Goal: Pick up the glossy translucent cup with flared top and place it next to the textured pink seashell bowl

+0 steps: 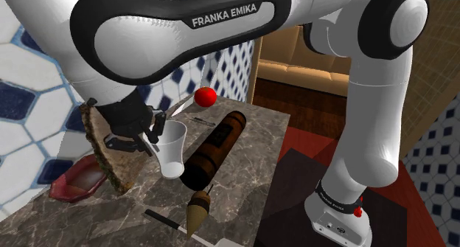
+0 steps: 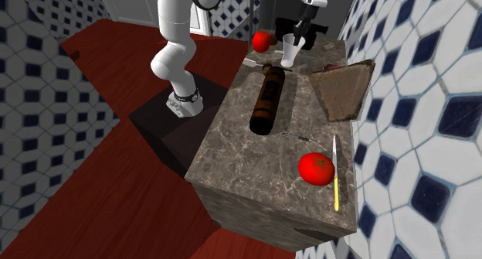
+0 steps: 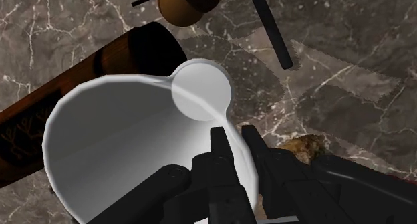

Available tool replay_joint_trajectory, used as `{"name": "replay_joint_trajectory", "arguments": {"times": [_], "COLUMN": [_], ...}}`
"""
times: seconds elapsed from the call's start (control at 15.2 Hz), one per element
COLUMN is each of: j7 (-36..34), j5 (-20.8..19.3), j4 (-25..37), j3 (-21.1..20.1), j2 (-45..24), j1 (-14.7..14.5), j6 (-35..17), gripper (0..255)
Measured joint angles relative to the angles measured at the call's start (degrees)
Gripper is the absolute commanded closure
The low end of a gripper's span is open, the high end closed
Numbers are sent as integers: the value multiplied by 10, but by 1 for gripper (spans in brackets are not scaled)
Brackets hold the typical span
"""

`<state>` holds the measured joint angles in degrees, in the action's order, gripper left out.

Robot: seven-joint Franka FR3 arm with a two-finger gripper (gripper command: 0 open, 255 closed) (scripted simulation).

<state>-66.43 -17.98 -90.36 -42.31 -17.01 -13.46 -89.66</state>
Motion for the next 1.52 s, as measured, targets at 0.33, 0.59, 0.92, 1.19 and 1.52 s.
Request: {"name": "replay_joint_trajectory", "arguments": {"times": [0.33,0.59,0.92,1.19,1.52], "j7": [-8,-13,-23,-27,-27], "j5": [-6,-11,-20,-23,-23], "j4": [-31,-51,-78,-90,-91], "j3": [2,5,9,10,10], "j2": [-7,-14,-26,-28,-28], "j1": [1,2,2,2,2], "j6": [-35,-60,-95,-108,-109], "gripper": [255,255,255,255,0]}}
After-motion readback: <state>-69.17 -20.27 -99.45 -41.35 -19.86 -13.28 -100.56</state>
